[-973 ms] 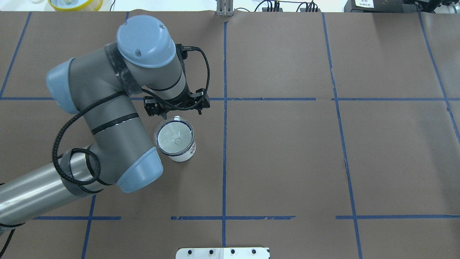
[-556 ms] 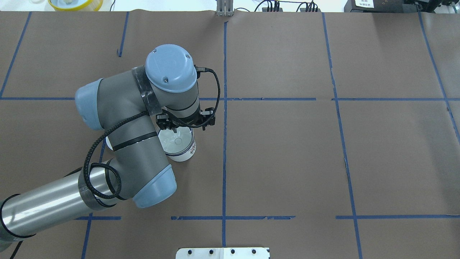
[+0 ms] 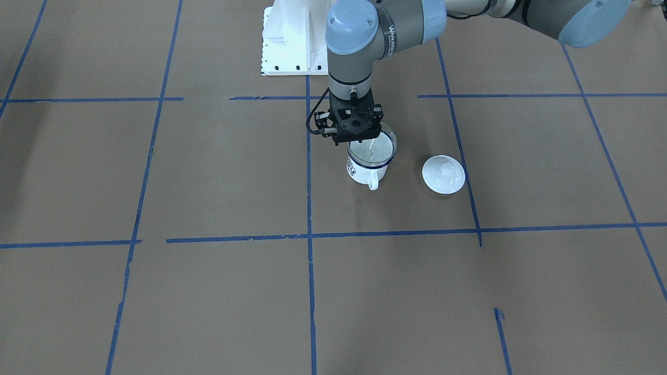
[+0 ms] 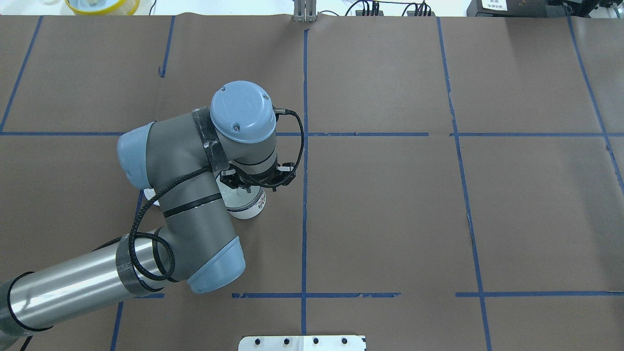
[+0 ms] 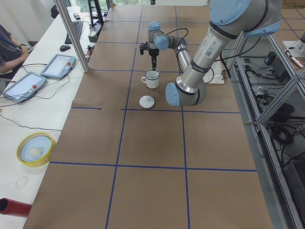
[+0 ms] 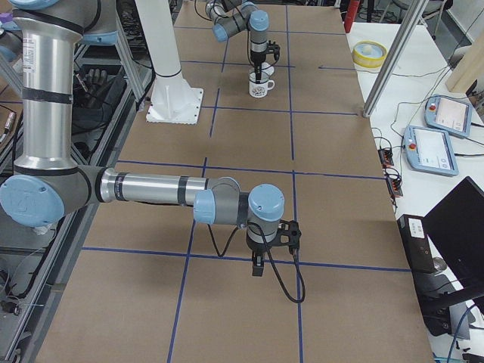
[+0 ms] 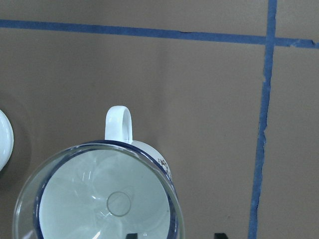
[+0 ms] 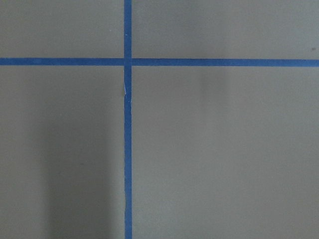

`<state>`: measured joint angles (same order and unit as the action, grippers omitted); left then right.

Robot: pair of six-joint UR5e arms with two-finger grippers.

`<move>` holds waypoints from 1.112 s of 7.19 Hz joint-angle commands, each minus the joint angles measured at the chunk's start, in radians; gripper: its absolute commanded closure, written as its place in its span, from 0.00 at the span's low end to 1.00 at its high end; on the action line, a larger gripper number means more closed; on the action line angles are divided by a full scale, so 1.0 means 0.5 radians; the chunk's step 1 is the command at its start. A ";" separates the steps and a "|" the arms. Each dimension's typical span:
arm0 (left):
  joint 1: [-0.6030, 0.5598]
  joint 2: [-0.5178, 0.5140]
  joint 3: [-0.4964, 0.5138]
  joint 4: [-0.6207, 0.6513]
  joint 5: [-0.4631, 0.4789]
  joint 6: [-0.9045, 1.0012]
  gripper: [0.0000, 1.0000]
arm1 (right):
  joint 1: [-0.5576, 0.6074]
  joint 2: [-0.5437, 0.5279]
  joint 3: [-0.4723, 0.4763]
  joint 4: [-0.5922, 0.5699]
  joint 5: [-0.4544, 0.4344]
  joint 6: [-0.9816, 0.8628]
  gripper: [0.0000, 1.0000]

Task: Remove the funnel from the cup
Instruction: 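Lower the left gripper and grasp the glass funnel's rim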

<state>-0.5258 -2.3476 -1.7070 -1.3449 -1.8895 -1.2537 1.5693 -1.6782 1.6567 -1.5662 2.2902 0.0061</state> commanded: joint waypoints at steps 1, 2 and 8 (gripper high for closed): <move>0.002 0.001 0.042 -0.050 0.014 0.004 0.47 | 0.000 0.000 0.000 0.000 0.000 0.000 0.00; 0.002 0.001 0.036 -0.047 0.018 0.004 0.53 | 0.000 0.000 0.000 0.000 0.000 0.000 0.00; -0.004 0.056 -0.064 -0.026 0.039 0.010 1.00 | 0.000 0.000 0.000 0.000 0.000 0.000 0.00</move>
<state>-0.5264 -2.3354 -1.7142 -1.3605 -1.8747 -1.2487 1.5693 -1.6782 1.6567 -1.5662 2.2902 0.0062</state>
